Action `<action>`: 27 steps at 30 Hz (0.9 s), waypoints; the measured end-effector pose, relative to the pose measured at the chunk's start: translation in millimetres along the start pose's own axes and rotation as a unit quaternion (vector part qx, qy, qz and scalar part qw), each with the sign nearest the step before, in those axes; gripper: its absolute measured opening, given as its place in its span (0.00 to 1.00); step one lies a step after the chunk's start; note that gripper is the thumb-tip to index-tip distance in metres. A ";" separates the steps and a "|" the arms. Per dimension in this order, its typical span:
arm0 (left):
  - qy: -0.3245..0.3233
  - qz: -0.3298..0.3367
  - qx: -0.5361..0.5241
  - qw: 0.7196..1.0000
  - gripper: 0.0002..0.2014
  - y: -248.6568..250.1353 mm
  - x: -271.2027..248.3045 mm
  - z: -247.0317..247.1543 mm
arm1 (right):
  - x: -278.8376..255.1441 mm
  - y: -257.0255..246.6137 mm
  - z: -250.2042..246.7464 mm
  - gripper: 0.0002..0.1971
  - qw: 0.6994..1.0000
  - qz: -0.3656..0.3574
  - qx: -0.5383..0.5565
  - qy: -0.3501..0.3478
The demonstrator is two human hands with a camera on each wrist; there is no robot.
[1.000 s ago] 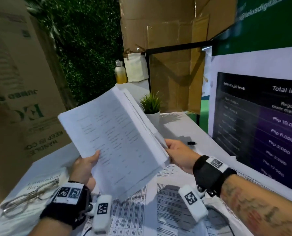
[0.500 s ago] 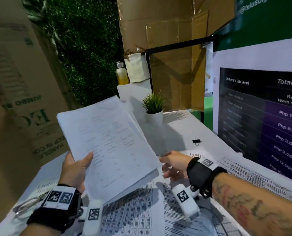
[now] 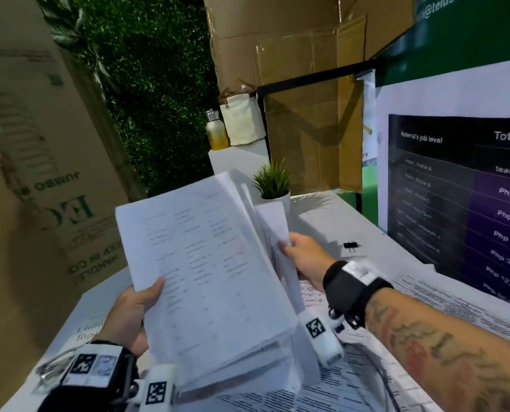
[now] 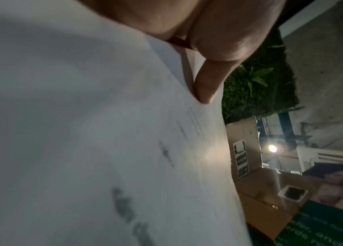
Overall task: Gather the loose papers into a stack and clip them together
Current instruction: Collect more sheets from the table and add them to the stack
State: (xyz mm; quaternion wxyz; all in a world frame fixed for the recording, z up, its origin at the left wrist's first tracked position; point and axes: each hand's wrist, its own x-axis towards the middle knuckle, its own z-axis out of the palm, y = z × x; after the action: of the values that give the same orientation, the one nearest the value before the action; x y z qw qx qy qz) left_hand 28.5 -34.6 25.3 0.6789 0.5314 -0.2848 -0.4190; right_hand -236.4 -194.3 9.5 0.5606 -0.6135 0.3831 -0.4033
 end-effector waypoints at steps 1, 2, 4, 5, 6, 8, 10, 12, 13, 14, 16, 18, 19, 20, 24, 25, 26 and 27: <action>-0.012 -0.006 -0.002 1.000 0.20 -1.7 0.0 2.7 | -0.5 -5.4 -3.0 0.13 0.999 0.010 0.040 -0.017; -0.023 -0.010 -0.006 1.000 0.19 -3.7 -0.1 5.6 | 1.4 -7.3 -4.7 0.14 0.997 0.018 0.072 -0.035; -0.044 -0.016 -0.015 0.999 0.17 -7.3 -1.8 12.6 | -1.2 -10.8 -6.0 0.15 0.991 0.026 0.114 -0.069; -0.054 -0.013 -0.014 0.998 0.17 -8.5 -2.9 16.0 | -4.3 -13.1 -6.8 0.16 0.988 0.036 0.120 -0.085; -0.057 -0.005 -0.007 0.998 0.16 -9.3 -3.7 19.0 | -5.5 -13.6 -7.9 0.18 0.987 0.050 0.121 -0.096; -0.042 0.026 0.016 0.999 0.14 -9.3 -4.0 23.4 | -10.8 -14.6 -12.4 0.24 0.988 0.084 0.090 -0.096; -0.012 0.057 0.033 0.998 0.11 -7.6 -3.4 23.3 | -11.4 -10.3 -22.7 0.26 0.990 0.110 0.002 -0.089; 0.014 0.074 0.040 0.996 0.09 -3.4 -2.9 20.0 | -14.9 -5.8 -33.4 0.20 0.965 0.109 -0.202 -0.127; 0.027 0.078 0.040 0.996 0.09 -1.0 -2.4 17.1 | -15.7 -1.6 -38.1 0.17 0.926 0.096 -0.329 -0.159; 0.040 0.082 0.039 0.995 0.09 0.9 -1.6 14.0 | -17.4 2.4 -40.9 0.18 0.875 0.081 -0.438 -0.192; 0.060 0.087 0.039 0.994 0.09 2.9 -1.1 8.8 | -24.0 6.5 -40.6 0.26 0.802 0.089 -0.543 -0.230; 0.069 0.091 0.039 0.993 0.09 2.8 -1.9 6.8 | -28.3 8.3 -37.1 0.27 0.787 0.100 -0.549 -0.262; 0.073 0.092 0.040 0.992 0.11 2.1 -2.9 6.9 | -29.3 8.8 -34.9 0.23 0.783 0.094 -0.549 -0.277; 0.077 0.095 0.039 0.992 0.13 1.4 -3.6 6.9 | -29.9 8.0 -33.4 0.19 0.780 0.076 -0.554 -0.282; 0.077 0.113 0.027 0.990 0.10 4.1 -6.4 5.0 | -24.9 1.8 -44.1 0.10 0.824 0.008 -0.515 -0.237; 0.073 0.120 0.021 0.990 0.11 5.2 -6.6 3.7 | -22.9 0.6 -49.9 0.09 0.847 0.000 -0.489 -0.209; 0.066 0.127 0.011 0.990 0.14 6.1 -6.6 2.2 | -20.0 1.3 -57.0 0.12 0.877 -0.003 -0.448 -0.175; 0.057 0.129 -0.006 0.990 0.17 7.0 -6.9 1.4 | -18.7 1.5 -63.2 0.14 0.913 0.001 -0.385 -0.136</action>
State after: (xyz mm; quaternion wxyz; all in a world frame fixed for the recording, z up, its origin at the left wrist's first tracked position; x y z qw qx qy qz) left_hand 25.9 -28.6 32.8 0.7455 0.5090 -0.3099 -0.2985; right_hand -302.0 -201.1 9.8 0.3282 -0.8303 0.4291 -0.1368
